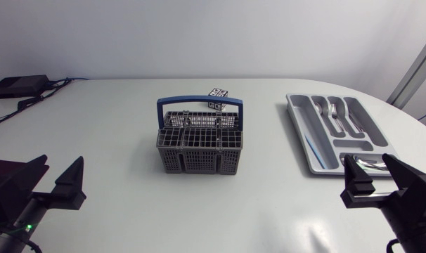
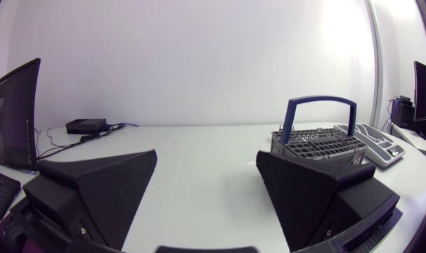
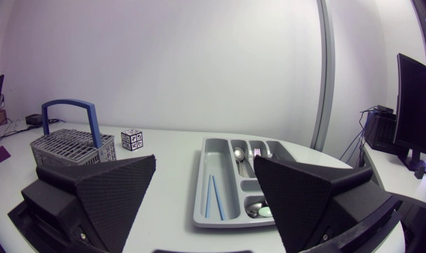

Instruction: Transfer all utensils from the basket to the drawer tray.

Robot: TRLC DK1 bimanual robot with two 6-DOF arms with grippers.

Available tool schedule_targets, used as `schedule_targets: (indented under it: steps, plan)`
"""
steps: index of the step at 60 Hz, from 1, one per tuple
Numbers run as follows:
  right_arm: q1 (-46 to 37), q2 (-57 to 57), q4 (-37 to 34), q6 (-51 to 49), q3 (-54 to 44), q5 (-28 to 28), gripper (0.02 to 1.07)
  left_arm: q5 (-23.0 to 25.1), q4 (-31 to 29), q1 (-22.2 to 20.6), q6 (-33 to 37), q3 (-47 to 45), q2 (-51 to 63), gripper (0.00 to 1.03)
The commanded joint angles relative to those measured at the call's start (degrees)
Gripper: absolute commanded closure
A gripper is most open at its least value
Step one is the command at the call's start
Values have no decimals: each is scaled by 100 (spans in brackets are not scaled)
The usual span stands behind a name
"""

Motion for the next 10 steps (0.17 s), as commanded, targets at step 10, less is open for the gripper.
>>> schedule_targets:
  steps: [10]
  plan:
    - [40, -25, 102, 150, -115, -3, 6, 43, -1, 56, -132, -250, -156, 4]
